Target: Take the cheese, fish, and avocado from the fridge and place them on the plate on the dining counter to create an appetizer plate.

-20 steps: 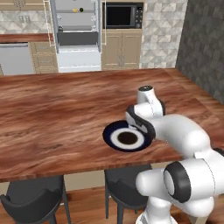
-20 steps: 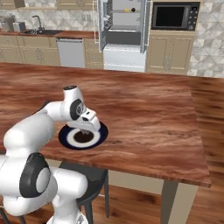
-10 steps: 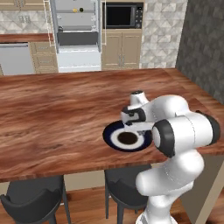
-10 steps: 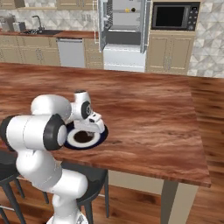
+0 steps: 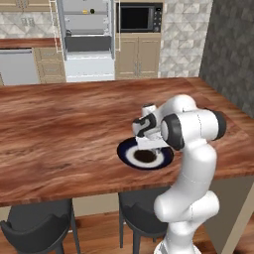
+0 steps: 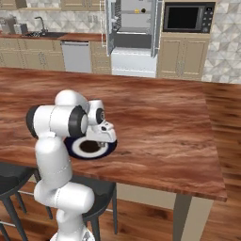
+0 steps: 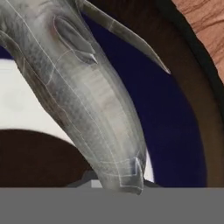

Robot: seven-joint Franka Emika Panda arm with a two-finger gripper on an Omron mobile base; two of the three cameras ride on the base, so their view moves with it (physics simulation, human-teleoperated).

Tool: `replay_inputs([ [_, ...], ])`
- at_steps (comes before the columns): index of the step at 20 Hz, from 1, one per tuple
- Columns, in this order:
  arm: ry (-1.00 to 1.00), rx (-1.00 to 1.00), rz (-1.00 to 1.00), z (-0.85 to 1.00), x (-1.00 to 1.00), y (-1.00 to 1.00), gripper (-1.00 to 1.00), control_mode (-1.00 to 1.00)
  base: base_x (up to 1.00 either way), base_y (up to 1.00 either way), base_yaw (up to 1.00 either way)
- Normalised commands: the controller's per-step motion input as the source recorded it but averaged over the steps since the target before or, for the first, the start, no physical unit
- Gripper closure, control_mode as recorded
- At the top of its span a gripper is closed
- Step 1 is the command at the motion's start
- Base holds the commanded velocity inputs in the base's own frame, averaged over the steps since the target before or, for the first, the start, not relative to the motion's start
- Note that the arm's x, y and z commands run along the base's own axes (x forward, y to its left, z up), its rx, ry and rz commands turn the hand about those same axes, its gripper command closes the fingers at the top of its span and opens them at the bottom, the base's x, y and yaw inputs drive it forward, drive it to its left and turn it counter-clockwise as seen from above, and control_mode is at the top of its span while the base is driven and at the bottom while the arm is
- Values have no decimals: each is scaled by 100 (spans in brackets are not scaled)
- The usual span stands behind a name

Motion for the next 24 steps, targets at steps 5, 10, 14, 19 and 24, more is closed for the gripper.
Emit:
replay_inputs([
  [5,7,0,-3,-9,-5,-3,-100,-100,0,0,0],
  [10,-4,0,4,50,-58,0,-100,-100,0,0,0],
  [14,-18,-3,6,72,-96,0,-100,-100,0,0,0],
  [19,-25,-2,2,83,-100,-4,-100,-100,0,0,0],
  [24,-17,0,0,69,-100,-38,-100,-100,0,0,0],
])
